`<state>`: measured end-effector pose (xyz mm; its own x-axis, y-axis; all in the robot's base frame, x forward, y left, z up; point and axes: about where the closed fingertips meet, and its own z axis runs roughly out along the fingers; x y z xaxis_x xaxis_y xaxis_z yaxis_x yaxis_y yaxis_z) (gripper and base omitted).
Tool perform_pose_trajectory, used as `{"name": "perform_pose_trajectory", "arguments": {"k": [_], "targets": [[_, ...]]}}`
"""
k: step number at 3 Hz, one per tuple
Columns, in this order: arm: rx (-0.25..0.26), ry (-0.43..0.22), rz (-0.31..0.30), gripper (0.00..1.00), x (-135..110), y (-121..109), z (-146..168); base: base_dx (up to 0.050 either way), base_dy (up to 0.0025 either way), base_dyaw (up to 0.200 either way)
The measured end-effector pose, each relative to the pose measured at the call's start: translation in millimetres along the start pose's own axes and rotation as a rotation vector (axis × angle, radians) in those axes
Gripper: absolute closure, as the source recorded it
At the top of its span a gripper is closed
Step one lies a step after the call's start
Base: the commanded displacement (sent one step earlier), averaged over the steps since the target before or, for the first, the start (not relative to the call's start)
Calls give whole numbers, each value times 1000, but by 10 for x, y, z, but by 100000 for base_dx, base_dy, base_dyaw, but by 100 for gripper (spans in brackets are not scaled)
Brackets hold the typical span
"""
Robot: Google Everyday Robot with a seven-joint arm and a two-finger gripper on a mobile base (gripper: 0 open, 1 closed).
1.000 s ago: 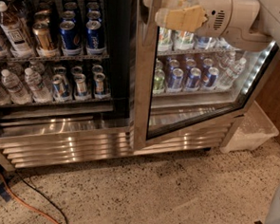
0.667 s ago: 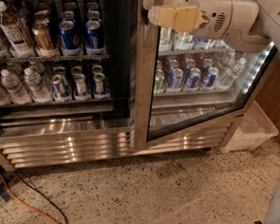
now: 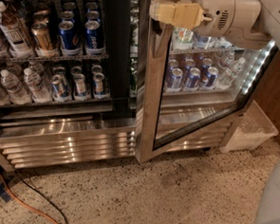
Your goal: Open right fridge door
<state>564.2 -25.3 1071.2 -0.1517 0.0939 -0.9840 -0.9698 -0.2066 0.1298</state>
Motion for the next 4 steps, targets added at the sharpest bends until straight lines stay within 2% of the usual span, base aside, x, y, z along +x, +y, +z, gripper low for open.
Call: {"name": "perform_pose_trajectory", "arguments": {"k": [1,2,3,4], "targets": [[0,0,0,100,0,0,0,0,0,0],[-2,3,29,100,2,11,16,0,0,0],[40,31,67,100,-2,77,-84,0,0,0],[46,33,77,100,-2,100,-86,0,0,0]]}}
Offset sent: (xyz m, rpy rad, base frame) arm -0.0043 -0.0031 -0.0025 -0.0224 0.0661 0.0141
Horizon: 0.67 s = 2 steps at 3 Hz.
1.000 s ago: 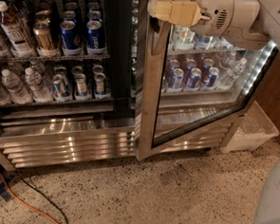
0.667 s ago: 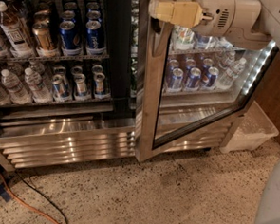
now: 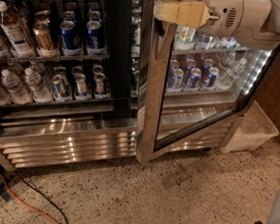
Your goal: Open right fridge door
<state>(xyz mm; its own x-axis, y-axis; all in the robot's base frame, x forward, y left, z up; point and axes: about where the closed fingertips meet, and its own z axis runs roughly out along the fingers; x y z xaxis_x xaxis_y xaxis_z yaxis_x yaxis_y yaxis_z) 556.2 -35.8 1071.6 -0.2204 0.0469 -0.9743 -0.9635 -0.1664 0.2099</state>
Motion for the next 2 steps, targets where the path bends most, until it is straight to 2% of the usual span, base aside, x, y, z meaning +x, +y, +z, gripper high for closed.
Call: {"name": "perform_pose_trajectory", "arguments": {"k": [1,2], "targets": [[63,18,55,100,-22,74,15,0,0,0],[63,18,55,100,-22,74,15,0,0,0]]}}
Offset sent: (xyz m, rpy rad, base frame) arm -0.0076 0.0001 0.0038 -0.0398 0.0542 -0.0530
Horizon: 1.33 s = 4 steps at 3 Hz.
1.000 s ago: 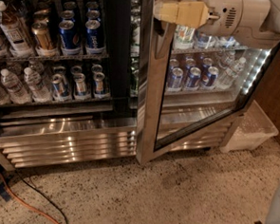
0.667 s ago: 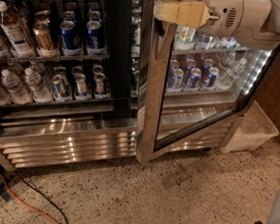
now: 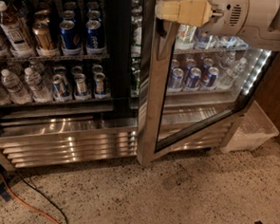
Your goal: Open right fridge door
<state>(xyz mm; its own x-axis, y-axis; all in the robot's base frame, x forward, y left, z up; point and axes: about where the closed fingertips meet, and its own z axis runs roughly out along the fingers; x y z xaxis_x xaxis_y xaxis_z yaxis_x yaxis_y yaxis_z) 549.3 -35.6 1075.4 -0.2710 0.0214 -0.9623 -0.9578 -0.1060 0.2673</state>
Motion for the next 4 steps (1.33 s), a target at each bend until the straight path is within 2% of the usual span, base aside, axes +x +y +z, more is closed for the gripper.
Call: {"name": "perform_pose_trajectory", "arguments": {"k": [1,2,3,4], "targets": [[33,35,27,100,0,17,-3,0,0,0],[33,35,27,100,12,12,-25,0,0,0],[70,51,42,100,14,37,-34,0,0,0],[70,51,42,100,13,30,-52,0,0,0]]}}
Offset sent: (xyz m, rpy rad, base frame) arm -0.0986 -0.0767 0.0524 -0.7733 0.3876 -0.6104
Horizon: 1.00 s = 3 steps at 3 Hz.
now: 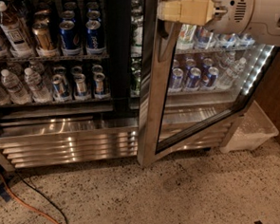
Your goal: Open right fridge door
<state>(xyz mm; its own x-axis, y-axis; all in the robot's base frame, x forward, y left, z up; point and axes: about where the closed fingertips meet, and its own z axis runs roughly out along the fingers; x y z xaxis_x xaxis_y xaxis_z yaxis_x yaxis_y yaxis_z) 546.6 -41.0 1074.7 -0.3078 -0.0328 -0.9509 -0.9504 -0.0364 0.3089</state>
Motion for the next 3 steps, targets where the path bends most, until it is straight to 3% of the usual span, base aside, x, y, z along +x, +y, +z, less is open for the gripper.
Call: {"name": "perform_pose_trajectory", "arguments": {"k": [1,3], "targets": [[0,0,0,81,0,0,0,0,0,0],[-1,28,24,35,11,-47,19,0,0,0]]}}
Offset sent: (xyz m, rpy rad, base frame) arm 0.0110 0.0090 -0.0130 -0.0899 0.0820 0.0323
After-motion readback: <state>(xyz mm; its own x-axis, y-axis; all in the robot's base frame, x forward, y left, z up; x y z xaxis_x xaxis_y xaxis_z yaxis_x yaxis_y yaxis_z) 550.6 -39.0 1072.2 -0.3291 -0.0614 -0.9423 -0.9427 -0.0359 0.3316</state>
